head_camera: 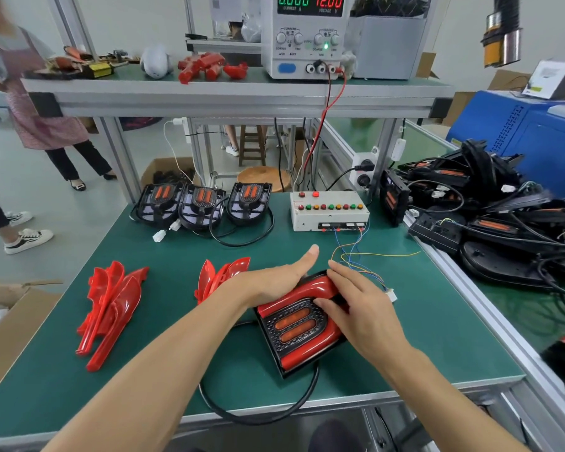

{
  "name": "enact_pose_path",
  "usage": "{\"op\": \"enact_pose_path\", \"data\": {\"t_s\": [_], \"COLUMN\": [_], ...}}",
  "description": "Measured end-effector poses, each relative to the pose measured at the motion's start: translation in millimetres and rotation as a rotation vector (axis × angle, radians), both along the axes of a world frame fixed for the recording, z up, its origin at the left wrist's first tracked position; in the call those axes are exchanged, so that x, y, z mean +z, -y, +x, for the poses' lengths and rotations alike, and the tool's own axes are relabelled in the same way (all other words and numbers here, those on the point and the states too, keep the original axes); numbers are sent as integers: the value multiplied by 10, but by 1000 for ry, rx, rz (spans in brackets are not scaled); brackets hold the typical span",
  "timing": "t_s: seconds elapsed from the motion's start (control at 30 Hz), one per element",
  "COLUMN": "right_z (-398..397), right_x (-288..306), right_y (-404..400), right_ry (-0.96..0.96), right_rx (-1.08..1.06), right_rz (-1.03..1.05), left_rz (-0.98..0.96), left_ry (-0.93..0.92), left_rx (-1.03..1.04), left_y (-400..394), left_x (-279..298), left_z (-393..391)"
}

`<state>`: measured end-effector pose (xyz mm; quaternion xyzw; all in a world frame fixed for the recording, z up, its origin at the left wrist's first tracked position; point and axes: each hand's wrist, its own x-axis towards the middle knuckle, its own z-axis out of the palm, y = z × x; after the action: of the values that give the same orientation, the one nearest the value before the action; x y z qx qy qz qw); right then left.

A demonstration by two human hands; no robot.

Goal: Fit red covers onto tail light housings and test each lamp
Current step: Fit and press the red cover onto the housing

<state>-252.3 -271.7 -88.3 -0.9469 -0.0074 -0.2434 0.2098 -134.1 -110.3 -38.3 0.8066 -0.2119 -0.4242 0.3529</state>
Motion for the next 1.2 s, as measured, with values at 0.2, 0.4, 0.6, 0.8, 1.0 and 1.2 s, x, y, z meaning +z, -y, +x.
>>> {"op": "enact_pose_path", "data": {"t_s": [0.2,0.4,0.6,0.8,1.0,1.2], "right_z": [-18,1,-5,15,27,22], "right_x": [9,-6,-12,-33,-43,-24], "right_y": [51,-10,-23,-55,-87,-76], "right_ry": [-64,-24,46,42,32,11], "right_rx": [-16,-93,30,30,28,28], "right_rz": [90,163,141,136,114,108], "left_rz": [-24,-11,-100,-88,-27,-72], "left_ry": [-22,7,-79,-54,136,334], "left_rx": [20,5,13,32,5,-127], "left_y": [-25,-43,-77,-85,-52,-23], "left_x": [-6,-41,-48,-56,-42,-92], "left_z": [-3,27,42,31,-23,-37]}}
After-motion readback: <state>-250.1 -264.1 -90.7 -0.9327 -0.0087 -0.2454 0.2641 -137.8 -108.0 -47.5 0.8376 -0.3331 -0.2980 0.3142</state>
